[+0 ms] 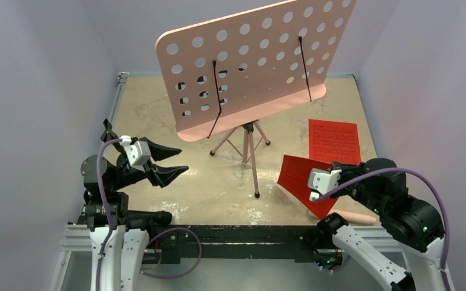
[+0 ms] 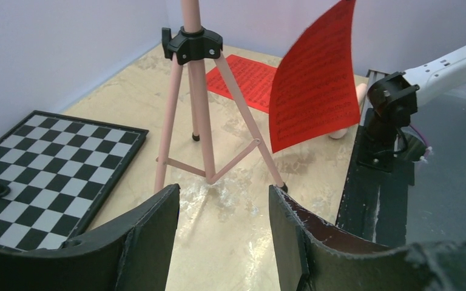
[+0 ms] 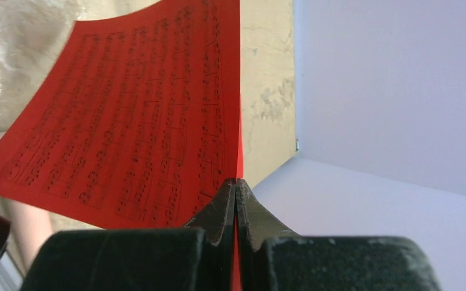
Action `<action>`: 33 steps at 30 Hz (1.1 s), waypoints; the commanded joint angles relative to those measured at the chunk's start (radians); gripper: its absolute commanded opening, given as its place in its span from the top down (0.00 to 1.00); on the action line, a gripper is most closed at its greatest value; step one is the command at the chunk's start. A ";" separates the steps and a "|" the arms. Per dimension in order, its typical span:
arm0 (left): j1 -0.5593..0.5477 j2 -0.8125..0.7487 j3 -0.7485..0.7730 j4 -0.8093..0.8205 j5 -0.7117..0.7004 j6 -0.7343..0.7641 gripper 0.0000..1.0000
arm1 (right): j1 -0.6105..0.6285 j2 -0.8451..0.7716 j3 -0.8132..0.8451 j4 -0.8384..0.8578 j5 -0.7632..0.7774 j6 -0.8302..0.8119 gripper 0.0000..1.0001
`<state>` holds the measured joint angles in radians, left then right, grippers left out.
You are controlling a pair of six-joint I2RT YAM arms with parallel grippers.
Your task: Pack up the instrument practice props
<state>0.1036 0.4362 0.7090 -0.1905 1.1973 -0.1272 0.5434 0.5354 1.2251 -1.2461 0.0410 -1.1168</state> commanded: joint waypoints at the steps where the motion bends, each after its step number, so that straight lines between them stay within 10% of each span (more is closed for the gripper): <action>1: -0.034 0.003 -0.016 0.025 0.031 0.002 0.40 | -0.052 0.037 0.030 0.100 -0.028 -0.096 1.00; 19: -0.150 0.333 0.002 -0.040 -0.252 0.197 0.44 | -0.789 0.144 -0.001 -0.035 -0.730 -0.505 1.00; 33: -0.197 0.489 0.046 0.007 -0.309 0.190 0.44 | -1.093 0.313 0.056 -0.107 -0.820 -0.736 1.00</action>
<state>-0.0860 0.8906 0.6994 -0.2356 0.8967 0.0257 -0.5121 0.8574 1.2316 -1.3186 -0.7189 -1.7638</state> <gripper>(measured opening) 0.561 0.007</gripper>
